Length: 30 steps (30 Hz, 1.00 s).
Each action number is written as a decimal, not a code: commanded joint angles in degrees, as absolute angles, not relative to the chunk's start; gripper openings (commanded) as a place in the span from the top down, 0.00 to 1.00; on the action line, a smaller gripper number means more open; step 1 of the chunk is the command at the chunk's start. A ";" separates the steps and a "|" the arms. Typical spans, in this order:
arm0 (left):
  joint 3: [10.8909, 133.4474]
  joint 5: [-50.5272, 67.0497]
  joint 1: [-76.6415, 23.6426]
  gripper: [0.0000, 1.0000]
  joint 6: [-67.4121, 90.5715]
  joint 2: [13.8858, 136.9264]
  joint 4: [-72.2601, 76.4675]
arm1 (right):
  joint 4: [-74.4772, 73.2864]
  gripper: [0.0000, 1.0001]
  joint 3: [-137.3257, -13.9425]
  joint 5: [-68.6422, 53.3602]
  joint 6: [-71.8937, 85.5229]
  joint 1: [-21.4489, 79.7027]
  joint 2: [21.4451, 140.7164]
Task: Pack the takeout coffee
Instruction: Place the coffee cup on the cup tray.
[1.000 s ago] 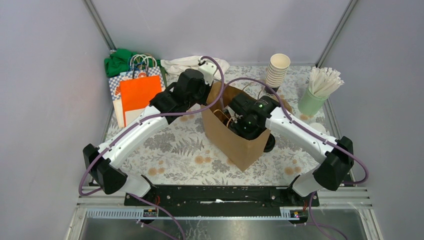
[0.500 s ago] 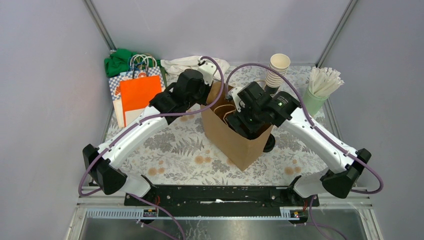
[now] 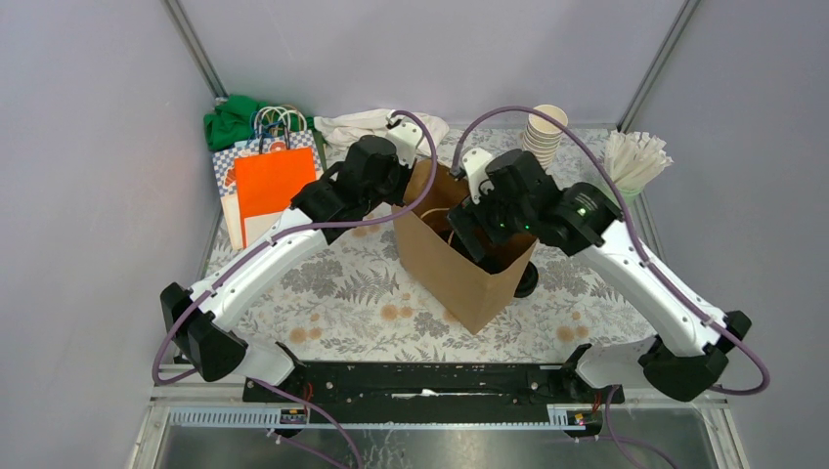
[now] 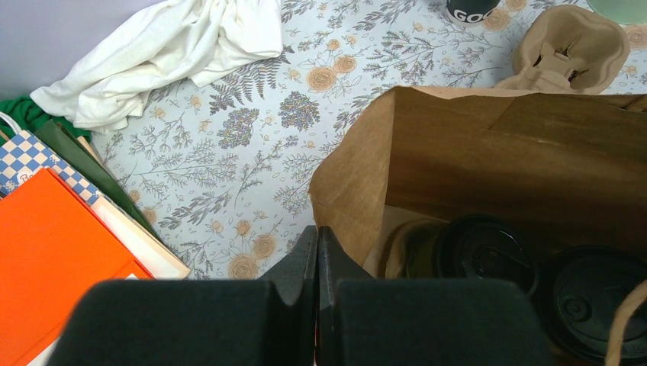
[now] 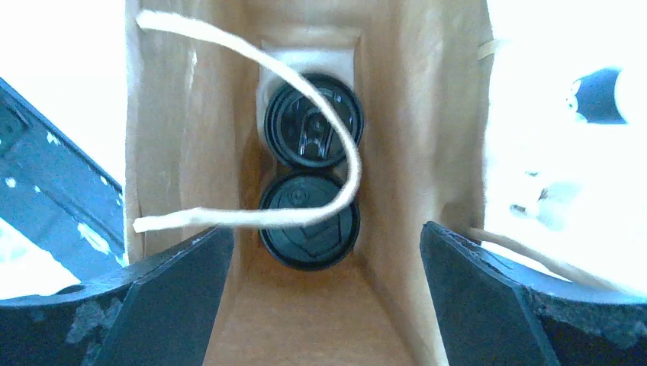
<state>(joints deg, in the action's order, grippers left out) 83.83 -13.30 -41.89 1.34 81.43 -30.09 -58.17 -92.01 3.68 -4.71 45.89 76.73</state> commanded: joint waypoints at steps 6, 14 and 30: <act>83.37 -12.79 -41.73 1.00 0.88 79.58 -28.78 | -46.05 0.00 -95.90 9.01 -8.61 45.35 74.57; 82.27 -12.75 -42.13 1.00 1.32 78.76 -29.32 | -44.45 0.03 -97.02 7.34 -3.48 36.59 75.24; 82.00 -12.80 -42.54 1.00 1.41 78.52 -30.10 | -49.06 0.15 -98.91 -9.02 4.37 26.72 78.44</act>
<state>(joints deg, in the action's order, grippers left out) 82.76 -13.26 -42.15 1.37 80.31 -30.28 -48.31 -97.12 -4.16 1.67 28.25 76.93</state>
